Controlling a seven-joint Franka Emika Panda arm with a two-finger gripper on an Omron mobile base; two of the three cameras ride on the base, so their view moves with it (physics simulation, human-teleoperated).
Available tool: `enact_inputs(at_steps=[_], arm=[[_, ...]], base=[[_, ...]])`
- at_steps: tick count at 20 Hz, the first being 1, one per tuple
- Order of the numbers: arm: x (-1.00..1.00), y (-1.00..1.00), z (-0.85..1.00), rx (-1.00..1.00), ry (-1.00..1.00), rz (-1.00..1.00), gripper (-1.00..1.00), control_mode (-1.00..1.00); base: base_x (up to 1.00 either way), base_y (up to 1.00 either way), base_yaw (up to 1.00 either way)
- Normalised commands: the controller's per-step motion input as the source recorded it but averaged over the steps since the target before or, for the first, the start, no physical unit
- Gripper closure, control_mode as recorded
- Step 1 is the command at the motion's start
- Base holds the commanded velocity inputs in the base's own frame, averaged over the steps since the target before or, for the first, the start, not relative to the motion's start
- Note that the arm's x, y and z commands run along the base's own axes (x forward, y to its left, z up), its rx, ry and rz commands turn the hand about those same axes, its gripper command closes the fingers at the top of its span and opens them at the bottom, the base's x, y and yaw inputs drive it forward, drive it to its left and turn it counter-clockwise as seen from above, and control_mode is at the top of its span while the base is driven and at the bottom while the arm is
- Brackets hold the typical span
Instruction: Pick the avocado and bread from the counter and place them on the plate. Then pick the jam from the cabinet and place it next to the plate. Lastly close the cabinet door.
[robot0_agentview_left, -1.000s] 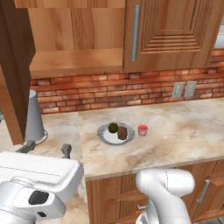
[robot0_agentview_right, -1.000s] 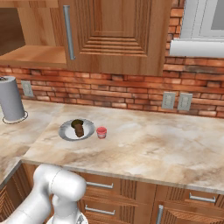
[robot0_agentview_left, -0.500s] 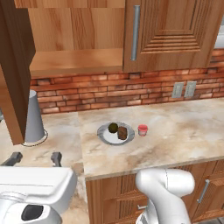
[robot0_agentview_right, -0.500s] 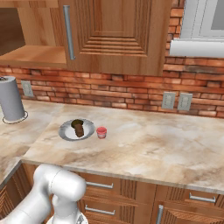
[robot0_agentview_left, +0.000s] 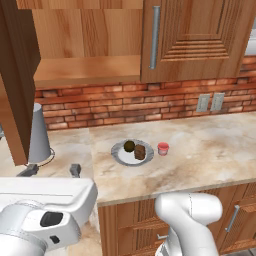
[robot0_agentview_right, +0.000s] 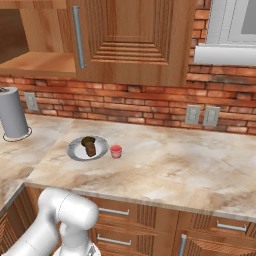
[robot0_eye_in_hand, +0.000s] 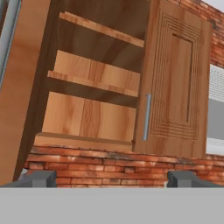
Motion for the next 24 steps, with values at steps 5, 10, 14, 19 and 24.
enact_inputs(at_steps=[5, 10, 14, 19, 24], arm=[[0.14, 0.01, -0.01, 0.00, 0.00, 0.02, -1.00, -1.00], [-0.08, 0.13, 0.00, 0.00, 0.00, 0.05, -1.00, -1.00], [0.04, 0.22, 0.00, 0.00, 0.00, 0.03, -1.00, -1.00], [0.50, 0.15, 0.00, 0.00, 0.00, 0.00, -1.00, -1.00], [0.55, 0.23, 0.00, 0.00, 0.00, 0.00, -1.00, -1.00]], base=[[0.00, 0.00, 0.00], [0.00, 0.00, 0.00], [0.00, 0.00, 0.00], [0.00, 0.00, 0.00], [0.00, 0.00, 0.00]])
